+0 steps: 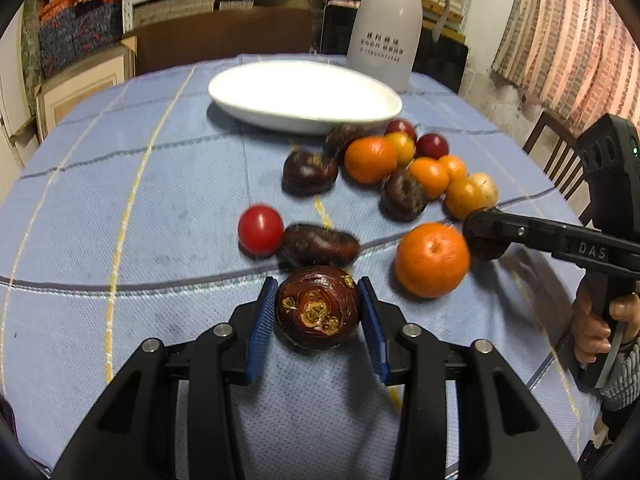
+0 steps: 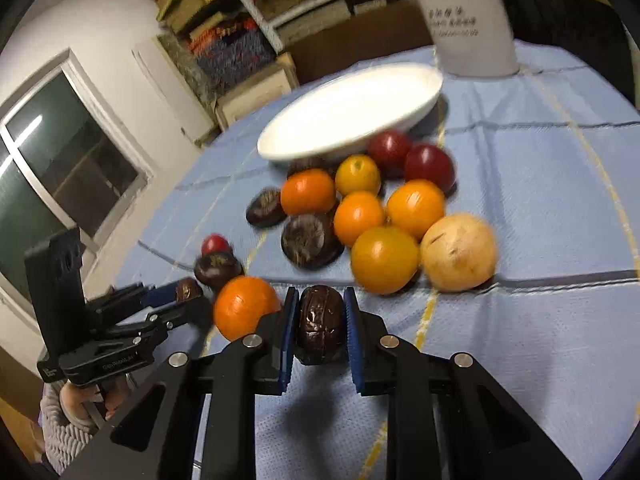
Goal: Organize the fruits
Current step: 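Carry both dark brown fruits onto the white plate and open both grippers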
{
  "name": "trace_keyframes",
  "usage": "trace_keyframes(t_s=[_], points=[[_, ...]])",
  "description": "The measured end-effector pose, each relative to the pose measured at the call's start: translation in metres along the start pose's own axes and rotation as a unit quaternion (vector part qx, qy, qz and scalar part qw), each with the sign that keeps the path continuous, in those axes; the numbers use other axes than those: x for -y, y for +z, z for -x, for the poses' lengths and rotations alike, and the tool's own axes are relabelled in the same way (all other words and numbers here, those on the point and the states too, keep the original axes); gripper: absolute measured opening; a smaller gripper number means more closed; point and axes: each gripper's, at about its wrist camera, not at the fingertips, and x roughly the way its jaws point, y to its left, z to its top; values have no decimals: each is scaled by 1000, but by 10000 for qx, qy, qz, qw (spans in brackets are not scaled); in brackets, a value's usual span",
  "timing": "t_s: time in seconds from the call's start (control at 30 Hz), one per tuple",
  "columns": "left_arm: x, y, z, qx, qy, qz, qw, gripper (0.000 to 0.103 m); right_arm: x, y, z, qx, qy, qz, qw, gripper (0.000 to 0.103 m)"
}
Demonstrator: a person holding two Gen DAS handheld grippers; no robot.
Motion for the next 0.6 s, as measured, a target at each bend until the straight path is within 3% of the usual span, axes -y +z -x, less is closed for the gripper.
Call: trace_keyframes(t_s=[0.13, 0.3, 0.47, 0.6], points=[[-1, 23, 13, 195, -110, 86, 9997, 40, -1, 20, 19, 285, 112, -90, 9995, 23], [4, 95, 10, 572, -64, 44, 9983, 40, -13, 86, 25, 593, 121, 13, 9982, 22], [-7, 147, -40, 468, 45, 318, 9984, 40, -7, 130, -26, 435, -21, -104, 9990, 23], [-22, 161, -85, 123, 226, 471, 9986, 40, 11, 147, -75, 158, -328, -214, 9991, 22]])
